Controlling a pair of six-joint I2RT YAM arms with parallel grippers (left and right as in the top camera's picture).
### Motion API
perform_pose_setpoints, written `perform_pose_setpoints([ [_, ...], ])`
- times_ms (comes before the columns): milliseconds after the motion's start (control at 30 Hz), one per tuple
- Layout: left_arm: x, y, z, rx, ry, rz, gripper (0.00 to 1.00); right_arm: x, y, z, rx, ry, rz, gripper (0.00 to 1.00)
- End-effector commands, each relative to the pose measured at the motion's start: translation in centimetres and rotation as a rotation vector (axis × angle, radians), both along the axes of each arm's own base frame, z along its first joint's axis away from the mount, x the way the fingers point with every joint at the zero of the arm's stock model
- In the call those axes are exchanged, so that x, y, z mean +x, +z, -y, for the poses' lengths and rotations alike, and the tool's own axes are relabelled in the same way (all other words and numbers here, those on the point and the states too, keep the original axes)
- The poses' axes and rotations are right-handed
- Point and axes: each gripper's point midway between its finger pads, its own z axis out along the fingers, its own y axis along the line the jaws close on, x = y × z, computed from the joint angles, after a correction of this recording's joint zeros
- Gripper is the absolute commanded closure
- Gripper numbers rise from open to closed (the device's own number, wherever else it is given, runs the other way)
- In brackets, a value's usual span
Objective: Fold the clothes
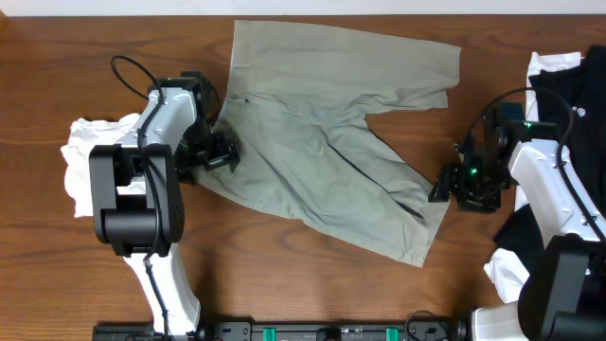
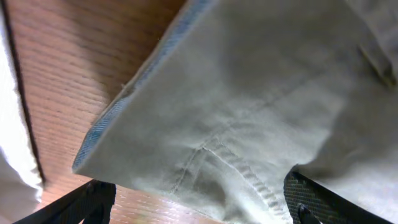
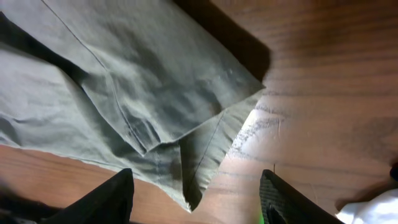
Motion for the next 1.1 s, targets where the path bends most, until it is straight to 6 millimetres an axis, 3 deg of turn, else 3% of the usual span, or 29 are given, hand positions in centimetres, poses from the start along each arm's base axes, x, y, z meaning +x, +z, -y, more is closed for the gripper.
perform_pose_setpoints([
  [0,0.1,0.3,-0.7,0.05,0.112,0.01,0.11,0.0,-0.2,-0.1,0.011,-0.001,0.0,0.37],
  [400,-0.1,0.2,-3.0,0.196,0.254,0.014,0.11,0.2,-0.2,-0.1,0.011,0.006,0.007,0.35],
  [667,-0.1,-0.8,-3.6,0.184,0.339,0.03,0.12,0.2,-0.2,-0.1,0.007,0.006,0.007,0.35],
  [767,-0.3,-1.6,-3.3,0.164,0.335,0.03,0.25,0.2,-0.2,0.0,0.007,0.005,0.008,0.35],
  [833,-0.5,-2.1,-2.8,0.137,0.335,0.031,0.4,0.2,-0.2,0.0,0.007,0.004,0.01,0.36],
  [1000,-1.1,-2.3,-2.7,0.124,0.295,0.011,0.91,0.1,-0.3,0.2,-0.004,0.004,0.005,0.37],
  [1067,-1.8,-2.2,-2.6,0.124,0.274,-0.02,0.94,0.1,-0.3,0.5,-0.023,0.004,0.002,0.37],
])
